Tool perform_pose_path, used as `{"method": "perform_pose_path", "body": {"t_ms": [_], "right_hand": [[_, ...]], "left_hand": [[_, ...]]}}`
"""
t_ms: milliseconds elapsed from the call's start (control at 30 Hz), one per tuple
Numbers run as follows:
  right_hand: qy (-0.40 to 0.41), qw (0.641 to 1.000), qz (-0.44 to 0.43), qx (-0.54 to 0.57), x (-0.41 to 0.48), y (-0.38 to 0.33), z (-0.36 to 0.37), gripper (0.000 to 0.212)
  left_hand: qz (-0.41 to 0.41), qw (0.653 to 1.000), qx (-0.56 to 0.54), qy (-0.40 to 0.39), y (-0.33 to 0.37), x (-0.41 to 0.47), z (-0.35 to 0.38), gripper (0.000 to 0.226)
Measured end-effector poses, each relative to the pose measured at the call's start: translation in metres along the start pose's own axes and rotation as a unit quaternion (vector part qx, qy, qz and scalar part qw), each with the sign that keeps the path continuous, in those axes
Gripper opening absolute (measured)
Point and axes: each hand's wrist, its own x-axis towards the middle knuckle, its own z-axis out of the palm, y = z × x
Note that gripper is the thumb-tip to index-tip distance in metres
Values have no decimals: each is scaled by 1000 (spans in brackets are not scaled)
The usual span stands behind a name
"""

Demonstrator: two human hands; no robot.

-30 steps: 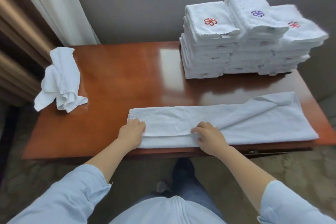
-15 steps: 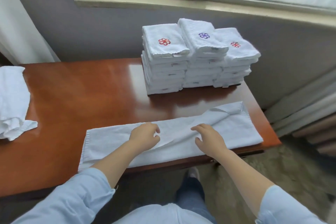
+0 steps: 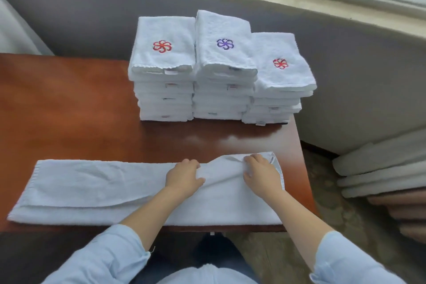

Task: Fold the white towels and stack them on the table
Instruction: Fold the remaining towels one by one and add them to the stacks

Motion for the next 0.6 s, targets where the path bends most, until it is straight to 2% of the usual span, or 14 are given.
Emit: {"method": "perform_pose_path", "body": {"t_ms": [133, 267, 333, 500, 600], "right_hand": [[51, 998, -35, -12, 19, 15, 0, 33], [58, 996, -64, 15, 26, 29, -4, 36], [74, 994, -70, 46, 24, 32, -11, 34], [195, 966, -134, 101, 5, 43, -36, 22], [198, 966, -145, 78, -21, 52, -37, 21]], "left_hand": [[-79, 996, -23, 29, 9, 1, 3, 27], [-101, 994, -22, 39, 16, -2, 2, 9], [-97, 994, -24, 36, 18, -4, 1, 10], [-51, 998, -31, 29, 14, -13, -6, 13], [-11, 1000, -6, 17, 10, -27, -1, 15]]}}
